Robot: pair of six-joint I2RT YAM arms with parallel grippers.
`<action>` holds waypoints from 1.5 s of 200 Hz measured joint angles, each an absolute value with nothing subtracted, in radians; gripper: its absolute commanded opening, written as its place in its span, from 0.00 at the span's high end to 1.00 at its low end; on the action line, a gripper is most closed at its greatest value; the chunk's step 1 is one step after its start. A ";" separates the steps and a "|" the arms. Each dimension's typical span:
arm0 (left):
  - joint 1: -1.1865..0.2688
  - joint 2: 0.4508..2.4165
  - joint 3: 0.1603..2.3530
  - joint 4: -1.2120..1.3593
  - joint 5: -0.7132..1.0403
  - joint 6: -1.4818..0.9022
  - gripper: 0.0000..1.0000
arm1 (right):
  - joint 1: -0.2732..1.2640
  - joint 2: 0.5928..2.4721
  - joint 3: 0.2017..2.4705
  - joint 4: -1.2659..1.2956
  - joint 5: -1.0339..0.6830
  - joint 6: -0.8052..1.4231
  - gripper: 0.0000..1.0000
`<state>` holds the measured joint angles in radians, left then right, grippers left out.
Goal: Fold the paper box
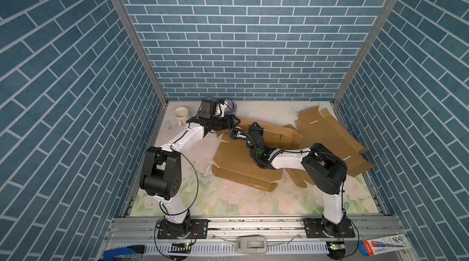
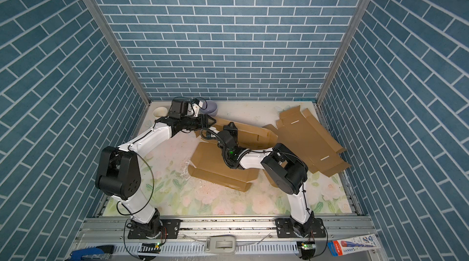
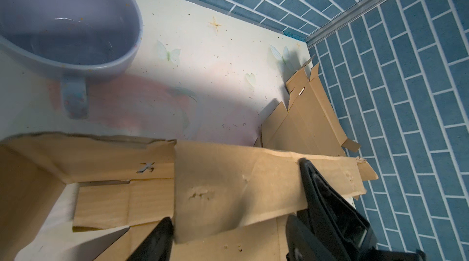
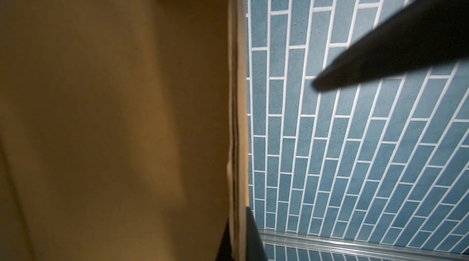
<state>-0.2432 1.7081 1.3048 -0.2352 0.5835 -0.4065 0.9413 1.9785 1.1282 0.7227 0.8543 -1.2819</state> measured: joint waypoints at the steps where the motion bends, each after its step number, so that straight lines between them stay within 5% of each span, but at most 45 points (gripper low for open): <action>1: -0.241 1.707 1.305 -0.236 0.585 -0.406 0.29 | 0.941 1.979 1.128 0.723 0.854 -1.282 1.00; 72: 0.016 1.651 1.332 -0.196 0.513 -0.273 0.33 | 0.936 1.953 1.087 0.743 0.813 -1.280 1.00; 131: -0.017 1.874 1.340 -0.136 0.498 -0.207 0.33 | 0.929 1.909 1.024 0.773 0.752 -1.280 1.00; 300: -0.044 1.817 1.209 -0.137 0.755 0.031 0.38 | 0.875 1.864 0.952 0.793 0.670 -1.288 1.00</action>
